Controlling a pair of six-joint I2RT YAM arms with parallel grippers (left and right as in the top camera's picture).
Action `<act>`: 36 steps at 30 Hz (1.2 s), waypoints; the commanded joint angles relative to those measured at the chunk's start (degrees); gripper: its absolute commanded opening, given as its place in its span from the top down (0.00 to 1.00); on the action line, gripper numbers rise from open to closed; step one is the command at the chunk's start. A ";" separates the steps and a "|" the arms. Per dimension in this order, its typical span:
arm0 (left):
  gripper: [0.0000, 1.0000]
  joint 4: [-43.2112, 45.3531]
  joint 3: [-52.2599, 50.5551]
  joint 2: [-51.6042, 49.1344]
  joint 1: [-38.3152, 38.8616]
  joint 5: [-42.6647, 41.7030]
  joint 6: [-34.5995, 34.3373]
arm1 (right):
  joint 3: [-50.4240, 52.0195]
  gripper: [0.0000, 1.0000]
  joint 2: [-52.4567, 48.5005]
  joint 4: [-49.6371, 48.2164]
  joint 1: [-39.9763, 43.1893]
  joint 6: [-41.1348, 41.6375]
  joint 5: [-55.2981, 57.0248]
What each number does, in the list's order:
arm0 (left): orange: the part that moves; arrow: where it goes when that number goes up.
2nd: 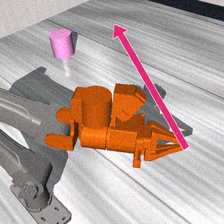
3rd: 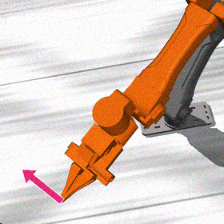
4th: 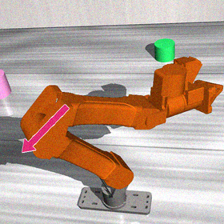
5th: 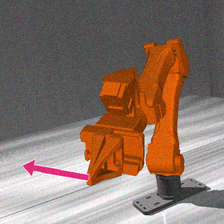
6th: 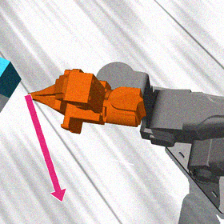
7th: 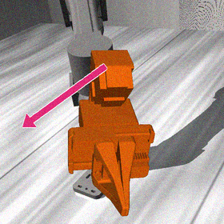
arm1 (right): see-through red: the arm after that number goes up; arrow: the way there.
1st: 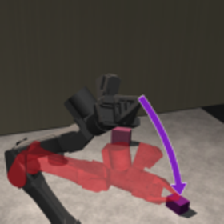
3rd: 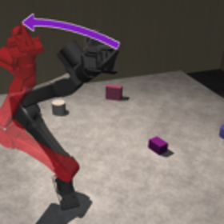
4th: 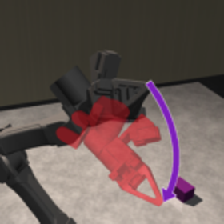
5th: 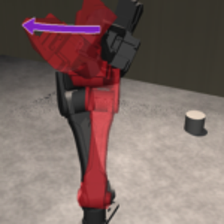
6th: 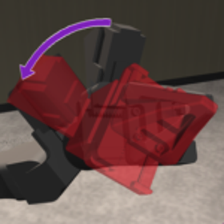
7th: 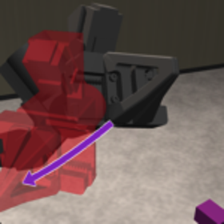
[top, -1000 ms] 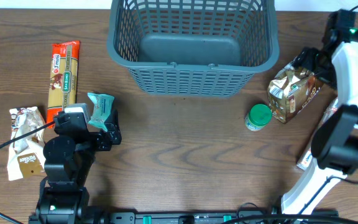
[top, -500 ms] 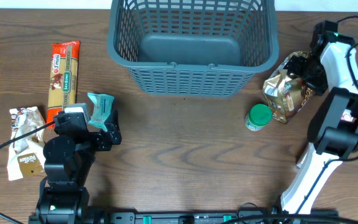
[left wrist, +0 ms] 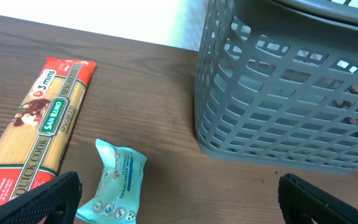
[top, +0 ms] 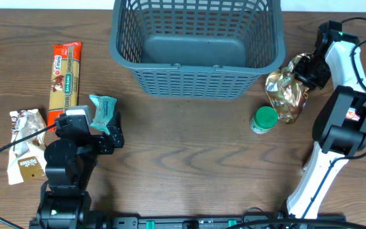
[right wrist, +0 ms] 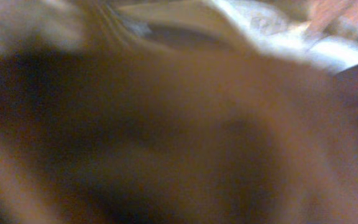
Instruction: Pack container
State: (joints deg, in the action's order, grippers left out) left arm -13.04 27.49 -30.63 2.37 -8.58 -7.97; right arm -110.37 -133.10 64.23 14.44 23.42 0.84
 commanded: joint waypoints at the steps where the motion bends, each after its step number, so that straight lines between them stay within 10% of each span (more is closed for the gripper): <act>1: 0.02 0.24 1.60 0.02 0.17 0.70 -0.70 | 4.83 0.99 -9.20 0.26 -0.28 -1.20 1.03; 22: 0.02 0.24 1.60 0.02 0.17 0.70 -0.70 | 4.72 0.99 -7.76 1.36 -0.28 -1.36 1.07; 36: 0.02 0.24 1.60 0.02 0.17 0.70 -0.70 | 4.72 0.99 11.34 -1.60 -0.26 -2.93 6.97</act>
State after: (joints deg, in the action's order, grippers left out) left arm -13.02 27.49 -30.65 2.37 -8.58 -7.97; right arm -105.56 -127.90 63.24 14.33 21.91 4.91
